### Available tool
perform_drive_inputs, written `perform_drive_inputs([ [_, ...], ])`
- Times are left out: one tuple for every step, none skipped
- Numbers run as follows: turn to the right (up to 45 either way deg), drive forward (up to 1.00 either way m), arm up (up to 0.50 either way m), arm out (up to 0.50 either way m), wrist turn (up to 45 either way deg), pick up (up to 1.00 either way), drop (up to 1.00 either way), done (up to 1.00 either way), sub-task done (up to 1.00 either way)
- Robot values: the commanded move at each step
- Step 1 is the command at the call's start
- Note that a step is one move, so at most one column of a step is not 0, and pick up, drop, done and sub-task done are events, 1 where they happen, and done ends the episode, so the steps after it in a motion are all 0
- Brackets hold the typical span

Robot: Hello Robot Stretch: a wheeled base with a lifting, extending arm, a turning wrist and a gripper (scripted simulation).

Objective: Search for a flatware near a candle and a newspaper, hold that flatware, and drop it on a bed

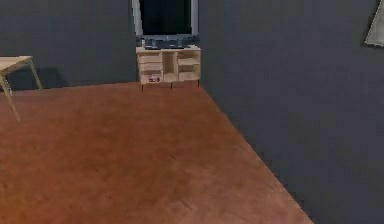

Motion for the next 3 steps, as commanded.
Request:
perform_drive_inputs([
  [0.0,0.4,0.0,0.0,0.0,0.0,0.0,0.0,0.0],
  [-45.0,0.0,0.0,0.0,0.0,0.0,0.0,0.0,0.0],
  [-15.0,0.0,0.0,0.0,0.0,0.0,0.0,0.0,0.0],
])
